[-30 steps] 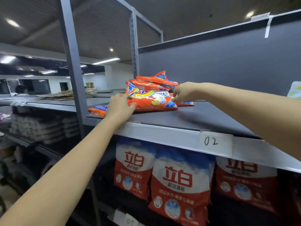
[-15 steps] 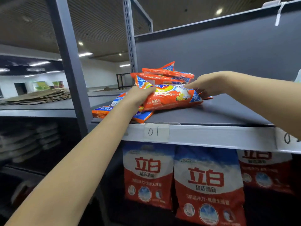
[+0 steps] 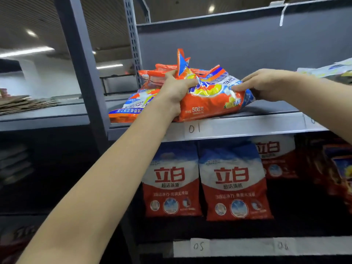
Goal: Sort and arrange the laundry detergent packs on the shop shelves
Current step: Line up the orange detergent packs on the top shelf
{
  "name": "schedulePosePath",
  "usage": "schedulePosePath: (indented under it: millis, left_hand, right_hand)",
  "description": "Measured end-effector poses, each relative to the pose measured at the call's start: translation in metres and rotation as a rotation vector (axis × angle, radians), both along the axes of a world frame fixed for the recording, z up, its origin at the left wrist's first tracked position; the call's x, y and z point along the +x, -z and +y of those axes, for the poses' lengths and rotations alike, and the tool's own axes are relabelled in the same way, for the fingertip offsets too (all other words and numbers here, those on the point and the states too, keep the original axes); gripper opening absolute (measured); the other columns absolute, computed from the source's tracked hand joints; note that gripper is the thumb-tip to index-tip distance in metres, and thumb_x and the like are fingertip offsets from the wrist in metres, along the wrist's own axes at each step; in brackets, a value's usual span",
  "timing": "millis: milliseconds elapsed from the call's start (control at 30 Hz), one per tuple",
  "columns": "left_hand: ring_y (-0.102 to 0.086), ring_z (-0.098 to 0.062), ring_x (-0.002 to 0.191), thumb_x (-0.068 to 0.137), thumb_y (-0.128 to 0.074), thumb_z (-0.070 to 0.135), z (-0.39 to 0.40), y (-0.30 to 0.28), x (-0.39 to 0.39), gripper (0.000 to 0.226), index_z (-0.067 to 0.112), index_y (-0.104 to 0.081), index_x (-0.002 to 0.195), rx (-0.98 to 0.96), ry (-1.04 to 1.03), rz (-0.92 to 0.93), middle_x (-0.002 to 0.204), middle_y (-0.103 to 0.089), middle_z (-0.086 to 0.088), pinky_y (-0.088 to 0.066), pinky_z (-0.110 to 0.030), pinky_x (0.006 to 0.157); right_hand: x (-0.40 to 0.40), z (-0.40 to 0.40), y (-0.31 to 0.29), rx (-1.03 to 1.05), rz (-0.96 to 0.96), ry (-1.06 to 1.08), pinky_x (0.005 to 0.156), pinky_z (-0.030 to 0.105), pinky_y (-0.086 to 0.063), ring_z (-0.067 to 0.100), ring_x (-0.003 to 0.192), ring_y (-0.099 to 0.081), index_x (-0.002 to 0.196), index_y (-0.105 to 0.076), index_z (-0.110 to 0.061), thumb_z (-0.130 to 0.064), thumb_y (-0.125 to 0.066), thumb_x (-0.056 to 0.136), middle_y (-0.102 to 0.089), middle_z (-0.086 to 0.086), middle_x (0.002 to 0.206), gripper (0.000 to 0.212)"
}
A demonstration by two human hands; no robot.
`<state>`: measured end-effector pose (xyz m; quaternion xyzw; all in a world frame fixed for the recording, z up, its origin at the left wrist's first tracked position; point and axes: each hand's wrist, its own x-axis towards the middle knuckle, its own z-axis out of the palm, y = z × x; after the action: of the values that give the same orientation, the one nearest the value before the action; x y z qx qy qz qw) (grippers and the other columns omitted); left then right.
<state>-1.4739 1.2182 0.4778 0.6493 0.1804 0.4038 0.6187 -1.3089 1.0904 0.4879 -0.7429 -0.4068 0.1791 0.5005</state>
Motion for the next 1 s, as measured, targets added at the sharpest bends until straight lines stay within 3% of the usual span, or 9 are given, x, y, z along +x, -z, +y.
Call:
schedulePosePath:
  millis: [100, 200, 400, 500, 567, 733, 833, 933, 1000]
  left_hand:
    - [-0.066, -0.018, 0.062, 0.084, -0.064, -0.004, -0.007, 0.004, 0.011, 0.042, 0.003, -0.05, 0.123, -0.028, 0.054, -0.103, 0.085, -0.066, -0.01, -0.057, -0.034, 0.062]
    - [-0.067, -0.018, 0.055, 0.087, -0.062, -0.001, -0.021, 0.011, 0.027, 0.011, 0.005, -0.062, 0.095, -0.107, 0.165, -0.241, 0.075, -0.068, -0.01, -0.058, -0.039, 0.063]
    - [-0.07, -0.015, 0.06, 0.09, -0.058, 0.004, -0.087, 0.024, 0.057, 0.008, 0.008, -0.065, 0.093, -0.129, 0.353, -0.439, 0.067, -0.072, -0.003, -0.059, -0.031, 0.062]
    - [-0.071, -0.02, 0.067, 0.091, -0.059, 0.01, -0.13, 0.036, 0.069, 0.008, 0.007, -0.065, 0.095, -0.133, 0.461, -0.463, 0.076, -0.074, -0.007, -0.06, -0.039, 0.068]
    - [-0.071, -0.022, 0.066, 0.092, -0.057, 0.013, -0.162, 0.047, 0.079, 0.01, 0.008, -0.066, 0.093, -0.143, 0.525, -0.432, 0.078, -0.074, -0.009, -0.06, -0.04, 0.066]
    - [-0.072, -0.021, 0.068, 0.09, -0.06, 0.025, -0.235, 0.083, 0.124, 0.011, 0.016, -0.065, 0.088, -0.103, 0.581, -0.256, 0.08, -0.075, -0.005, -0.06, -0.036, 0.063]
    - [-0.072, -0.02, 0.066, 0.085, -0.062, 0.032, -0.279, 0.109, 0.156, 0.018, 0.015, -0.064, 0.09, -0.146, 0.634, -0.137, 0.08, -0.075, -0.005, -0.06, -0.032, 0.06]
    - [-0.071, -0.021, 0.063, 0.082, -0.064, 0.031, -0.315, 0.137, 0.187, 0.017, 0.015, -0.065, 0.087, -0.228, 0.658, -0.077, 0.078, -0.074, -0.008, -0.059, -0.031, 0.057]
    - [-0.071, -0.021, 0.063, 0.082, -0.064, 0.03, -0.336, 0.156, 0.208, 0.015, 0.015, -0.064, 0.087, -0.267, 0.665, -0.04, 0.078, -0.074, -0.009, -0.059, -0.032, 0.056]
  right_hand:
    - [-0.001, -0.034, 0.004, 0.124, -0.019, 0.042, 0.064, 0.02, -0.057, 0.014, 0.072, -0.065, 0.11, -0.061, 0.0, -0.016, -0.064, 0.086, -0.069, 0.007, 0.089, 0.029]
    - [-0.003, -0.075, 0.006, 0.258, -0.071, 0.093, 0.076, 0.025, -0.056, 0.013, 0.073, -0.067, 0.109, -0.062, 0.0, -0.013, -0.064, 0.086, -0.071, 0.004, 0.085, 0.027]
    - [-0.006, -0.164, 0.015, 0.377, -0.095, 0.125, 0.093, 0.038, -0.05, 0.027, 0.097, -0.064, 0.102, -0.066, -0.008, -0.029, -0.071, 0.061, -0.068, 0.014, 0.108, 0.046]
    - [0.002, -0.211, 0.035, 0.378, -0.039, 0.095, 0.08, 0.028, -0.057, 0.017, 0.09, -0.069, 0.094, -0.071, -0.014, -0.034, -0.073, 0.055, -0.073, 0.006, 0.102, 0.044]
    - [0.009, -0.244, 0.057, 0.382, 0.01, 0.085, 0.065, 0.022, -0.056, 0.014, 0.08, -0.071, 0.082, -0.077, -0.019, -0.039, -0.082, 0.048, -0.075, 0.002, 0.091, 0.04]
    - [0.033, -0.324, 0.121, 0.394, 0.055, 0.185, 0.069, 0.02, -0.055, 0.013, 0.085, -0.071, 0.083, -0.078, -0.029, -0.056, -0.087, 0.036, -0.075, 0.002, 0.093, 0.055]
    - [0.056, -0.368, 0.153, 0.367, 0.115, 0.307, 0.067, 0.022, -0.057, 0.015, 0.081, -0.072, 0.083, -0.078, -0.023, -0.048, -0.089, 0.041, -0.075, 0.005, 0.091, 0.051]
    - [0.075, -0.405, 0.182, 0.372, 0.227, 0.402, 0.057, 0.02, -0.054, 0.016, 0.073, -0.072, 0.097, -0.069, -0.007, -0.019, -0.08, 0.065, -0.075, 0.005, 0.084, 0.036]
    - [0.087, -0.427, 0.203, 0.375, 0.282, 0.445, 0.057, 0.019, -0.053, 0.017, 0.071, -0.072, 0.096, -0.069, -0.006, -0.021, -0.073, 0.067, -0.075, 0.007, 0.083, 0.033]
